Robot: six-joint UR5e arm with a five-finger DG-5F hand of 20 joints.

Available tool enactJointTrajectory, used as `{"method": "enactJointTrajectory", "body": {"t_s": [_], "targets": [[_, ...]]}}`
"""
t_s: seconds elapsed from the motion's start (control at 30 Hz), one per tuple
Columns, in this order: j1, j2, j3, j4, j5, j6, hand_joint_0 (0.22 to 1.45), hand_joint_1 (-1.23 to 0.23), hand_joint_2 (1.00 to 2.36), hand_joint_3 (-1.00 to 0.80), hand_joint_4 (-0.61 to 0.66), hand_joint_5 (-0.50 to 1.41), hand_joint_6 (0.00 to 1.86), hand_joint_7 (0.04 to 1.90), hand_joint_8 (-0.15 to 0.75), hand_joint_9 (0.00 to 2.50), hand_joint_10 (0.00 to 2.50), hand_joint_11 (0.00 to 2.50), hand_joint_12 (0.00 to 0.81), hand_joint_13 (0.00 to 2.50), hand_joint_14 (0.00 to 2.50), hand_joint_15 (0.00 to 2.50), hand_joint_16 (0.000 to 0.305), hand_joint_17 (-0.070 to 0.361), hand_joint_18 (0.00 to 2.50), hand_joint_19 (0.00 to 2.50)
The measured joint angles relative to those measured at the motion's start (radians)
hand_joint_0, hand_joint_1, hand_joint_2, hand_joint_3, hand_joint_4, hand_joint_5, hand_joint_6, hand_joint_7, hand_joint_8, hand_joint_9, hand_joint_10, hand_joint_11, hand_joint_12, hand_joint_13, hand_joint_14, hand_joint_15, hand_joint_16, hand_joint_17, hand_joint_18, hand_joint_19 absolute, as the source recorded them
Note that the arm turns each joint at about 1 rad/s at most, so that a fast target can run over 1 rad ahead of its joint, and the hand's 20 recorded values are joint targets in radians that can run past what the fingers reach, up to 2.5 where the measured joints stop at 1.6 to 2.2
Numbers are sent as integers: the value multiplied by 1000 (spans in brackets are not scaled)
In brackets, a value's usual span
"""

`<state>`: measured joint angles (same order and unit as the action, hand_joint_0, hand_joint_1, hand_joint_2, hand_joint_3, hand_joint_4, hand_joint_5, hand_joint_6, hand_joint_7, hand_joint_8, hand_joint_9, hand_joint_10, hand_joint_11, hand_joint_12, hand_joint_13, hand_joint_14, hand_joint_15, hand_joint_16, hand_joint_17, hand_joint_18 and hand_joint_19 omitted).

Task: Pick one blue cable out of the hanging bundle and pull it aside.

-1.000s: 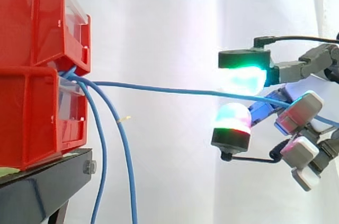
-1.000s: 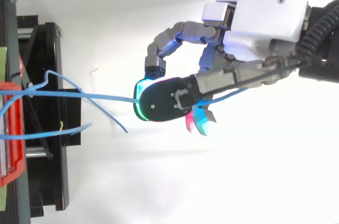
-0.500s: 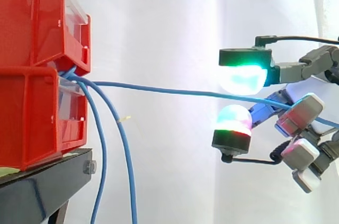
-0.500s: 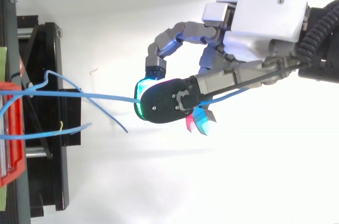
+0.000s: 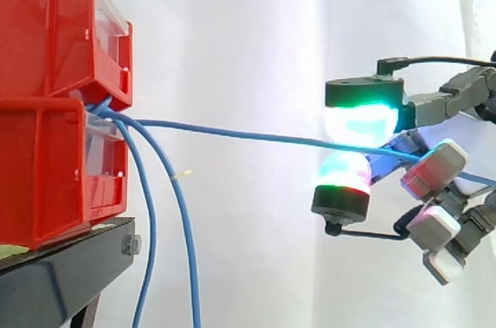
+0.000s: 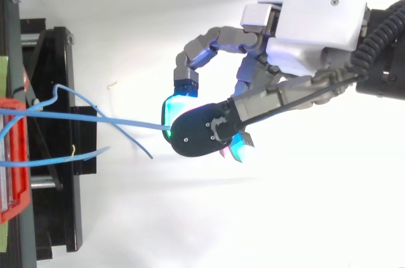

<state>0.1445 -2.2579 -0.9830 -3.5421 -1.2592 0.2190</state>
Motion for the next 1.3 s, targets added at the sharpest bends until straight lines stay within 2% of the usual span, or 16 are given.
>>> {"method": "enactJointTrajectory", "body": {"t_s": [0.07, 0.2, 0.3, 0.5, 0.93, 1.3], "targets": [[0, 0, 1, 0, 0, 0, 567, -780, 1015, -330, -19, -69, 879, 1084, 219, 1418, 31, 846, 277, 1109, 29, 707, 47, 107, 813, 557], [0, 0, 2, -1, 0, 0, 491, -661, 1000, -500, -18, -63, 876, 996, 238, 1450, 29, 822, 299, 1137, 27, 678, 52, 116, 848, 541], [-1, 0, 2, -2, 0, 0, 466, -601, 1000, -500, -10, -59, 867, 982, 252, 1462, 29, 812, 309, 1145, 26, 673, 54, 122, 864, 537], [1, 0, 3, -2, 0, 0, 457, -579, 1000, -500, -15, -56, 857, 981, 251, 1465, 28, 807, 318, 1149, 26, 674, 56, 125, 868, 523], [1, 0, 5, -1, 1, 0, 411, -680, 1000, -500, -6, -51, 848, 997, 258, 1467, 27, 784, 328, 1161, 25, 663, 59, 134, 901, 508], [1, 0, 6, -4, 1, -1, 500, -785, 1000, -500, -17, -53, 858, 1052, 227, 1433, 30, 816, 290, 1114, 26, 692, 51, 114, 825, 537]]}}
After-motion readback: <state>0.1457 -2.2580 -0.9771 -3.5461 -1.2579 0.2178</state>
